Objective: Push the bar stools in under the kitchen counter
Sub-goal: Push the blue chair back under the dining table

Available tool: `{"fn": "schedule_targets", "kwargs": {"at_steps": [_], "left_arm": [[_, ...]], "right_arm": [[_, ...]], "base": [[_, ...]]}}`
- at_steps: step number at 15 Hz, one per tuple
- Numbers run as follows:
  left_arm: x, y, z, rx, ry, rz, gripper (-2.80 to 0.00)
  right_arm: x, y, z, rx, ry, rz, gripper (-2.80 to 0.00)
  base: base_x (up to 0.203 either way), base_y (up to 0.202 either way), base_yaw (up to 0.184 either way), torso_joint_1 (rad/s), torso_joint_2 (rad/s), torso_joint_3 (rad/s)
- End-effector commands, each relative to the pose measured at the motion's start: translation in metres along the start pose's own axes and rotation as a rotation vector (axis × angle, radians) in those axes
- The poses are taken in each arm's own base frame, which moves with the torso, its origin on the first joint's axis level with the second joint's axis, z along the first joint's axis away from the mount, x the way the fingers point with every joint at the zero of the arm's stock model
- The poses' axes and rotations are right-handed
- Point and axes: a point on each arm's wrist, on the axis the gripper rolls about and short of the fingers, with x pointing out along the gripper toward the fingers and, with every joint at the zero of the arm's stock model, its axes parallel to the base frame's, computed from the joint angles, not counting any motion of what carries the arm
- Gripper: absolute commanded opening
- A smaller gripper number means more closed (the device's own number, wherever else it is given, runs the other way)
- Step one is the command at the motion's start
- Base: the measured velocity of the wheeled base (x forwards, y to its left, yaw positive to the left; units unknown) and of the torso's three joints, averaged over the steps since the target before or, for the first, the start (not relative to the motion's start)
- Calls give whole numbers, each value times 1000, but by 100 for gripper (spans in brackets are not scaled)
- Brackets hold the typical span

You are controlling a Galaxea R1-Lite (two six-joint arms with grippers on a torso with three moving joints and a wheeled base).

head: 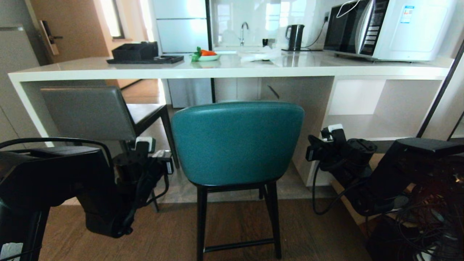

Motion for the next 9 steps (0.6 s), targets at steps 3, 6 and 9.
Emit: {"fn": "schedule_targets", "kwargs": {"at_steps": [3,6,9], "left_arm": [[22,-1,17,-24,-102,17,-280],[37,-13,36,-38,-150,23,-280],[43,-41,47,-42,-146,-19,-280]], "right_arm": [[15,-7,16,-3,-49,-16,-280],[40,-10,30,-4,-76,-11,-280],[64,-2,37,-1,-81,18,-280]], "base": [[0,0,0,0,0,0],[0,0,0,0,0,0],[0,0,0,0,0,0]]}}
